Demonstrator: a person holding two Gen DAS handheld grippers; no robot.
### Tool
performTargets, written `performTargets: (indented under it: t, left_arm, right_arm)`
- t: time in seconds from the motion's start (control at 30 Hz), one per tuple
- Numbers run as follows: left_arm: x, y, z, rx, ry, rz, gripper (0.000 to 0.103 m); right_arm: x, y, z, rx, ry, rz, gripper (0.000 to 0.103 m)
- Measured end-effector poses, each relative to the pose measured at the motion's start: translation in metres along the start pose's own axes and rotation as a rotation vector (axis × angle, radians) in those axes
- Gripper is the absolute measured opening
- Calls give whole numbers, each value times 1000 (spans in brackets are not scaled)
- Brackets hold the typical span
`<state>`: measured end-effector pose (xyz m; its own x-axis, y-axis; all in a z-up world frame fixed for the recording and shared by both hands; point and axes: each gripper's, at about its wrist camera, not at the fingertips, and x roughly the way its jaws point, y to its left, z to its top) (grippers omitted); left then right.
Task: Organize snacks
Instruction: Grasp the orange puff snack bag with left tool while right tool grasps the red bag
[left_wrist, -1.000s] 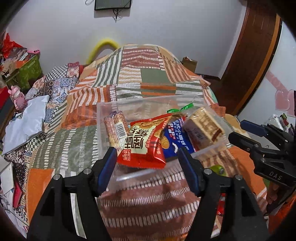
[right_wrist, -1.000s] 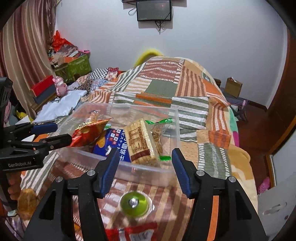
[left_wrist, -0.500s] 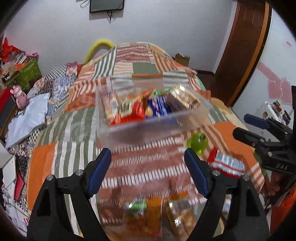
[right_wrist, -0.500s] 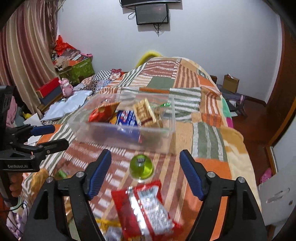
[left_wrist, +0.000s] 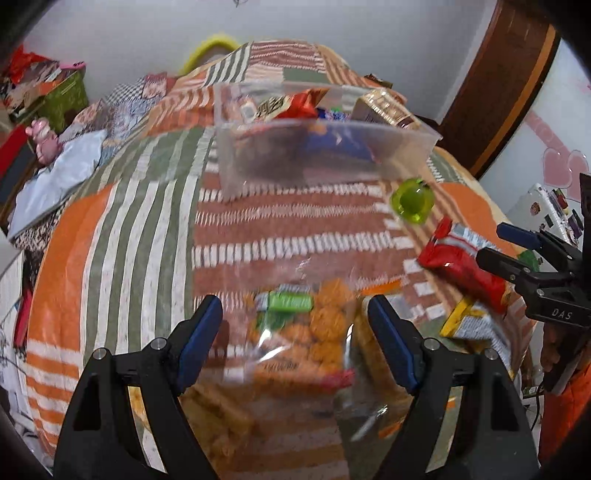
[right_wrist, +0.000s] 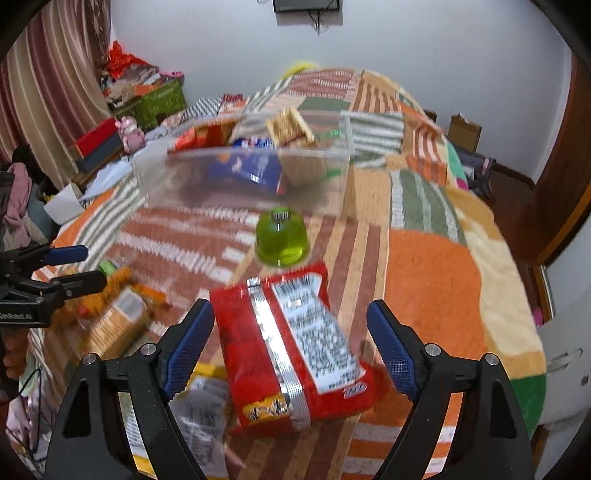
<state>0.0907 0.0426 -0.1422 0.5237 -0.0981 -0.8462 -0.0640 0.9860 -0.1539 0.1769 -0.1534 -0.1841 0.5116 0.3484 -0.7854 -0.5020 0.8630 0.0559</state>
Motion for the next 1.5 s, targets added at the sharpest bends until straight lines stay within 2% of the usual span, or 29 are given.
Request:
performTargets:
  t: [0.13,0.3,0.4,0.53,0.6,0.67,0.77,1.0,1.2,1.5]
  left_arm:
    - [3,3,-8,-21,14,-12,81]
    - [12,-1,-18,-16,46,-19,81]
    - [13,-1,-19,-16,31,2,81]
    - [14,0,-20,-20,14,14,81]
    - [15,-3,-21,0,6,24,78]
    - [16,-6,-22,19,-2,26,67]
    - [17,-6,-23,18,-11,24,62]
    - [13,-3,-21,8,-25,14,59]
    - [-3,-4,-12,5,-76,2,59]
    - [-34,-11,21,16,-188,-13,59]
  right_arm:
    - [8,-1,-9,5,35,6,83]
    - [9,0,-16,0,44,1,89]
    - [13,3,-18,-23,49,-20,89]
    - [14,-3,-18,7,44,-1,87]
    - [15,-4,-18,18,40,2,81]
    - [14,-4,-18,19,30,3,73]
    - [12,-4,-18,21,16,0,72]
    - [3,-8,-16,51,-18,13,71]
    - [-13,-9,-3,66,-73,12,71]
    - [-29,-4,30,68,-163,37,71]
